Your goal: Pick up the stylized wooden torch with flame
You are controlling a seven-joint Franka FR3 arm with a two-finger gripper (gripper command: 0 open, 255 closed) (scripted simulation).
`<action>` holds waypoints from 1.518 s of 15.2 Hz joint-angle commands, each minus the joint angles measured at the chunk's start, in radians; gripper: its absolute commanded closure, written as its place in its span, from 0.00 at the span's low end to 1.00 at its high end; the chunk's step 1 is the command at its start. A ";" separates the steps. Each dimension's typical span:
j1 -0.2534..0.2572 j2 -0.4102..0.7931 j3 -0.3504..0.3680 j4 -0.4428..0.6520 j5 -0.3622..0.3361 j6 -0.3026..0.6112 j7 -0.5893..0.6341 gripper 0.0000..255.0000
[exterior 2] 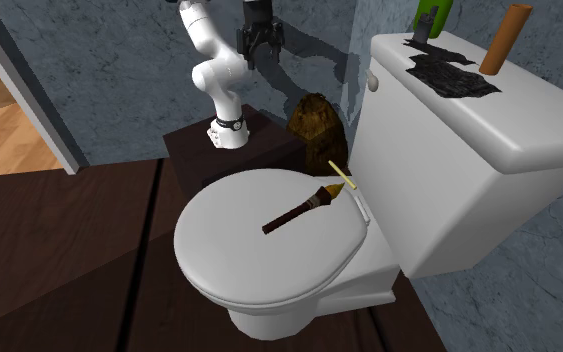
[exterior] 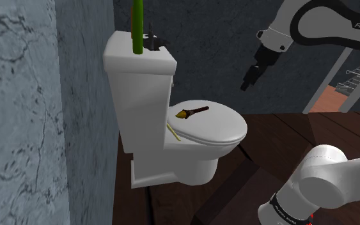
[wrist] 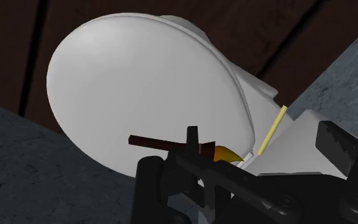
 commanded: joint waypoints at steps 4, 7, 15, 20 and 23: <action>0.032 0.071 -0.076 -0.007 -0.031 0.062 -0.157 0.00; 0.067 0.158 -0.149 0.004 -0.053 0.123 -0.314 0.00; 0.168 0.448 -0.320 0.102 -0.046 0.265 -0.737 0.00; 0.216 0.661 -0.390 0.204 0.018 0.331 -1.012 0.00; 0.228 0.793 -0.408 0.276 0.071 0.358 -1.174 0.00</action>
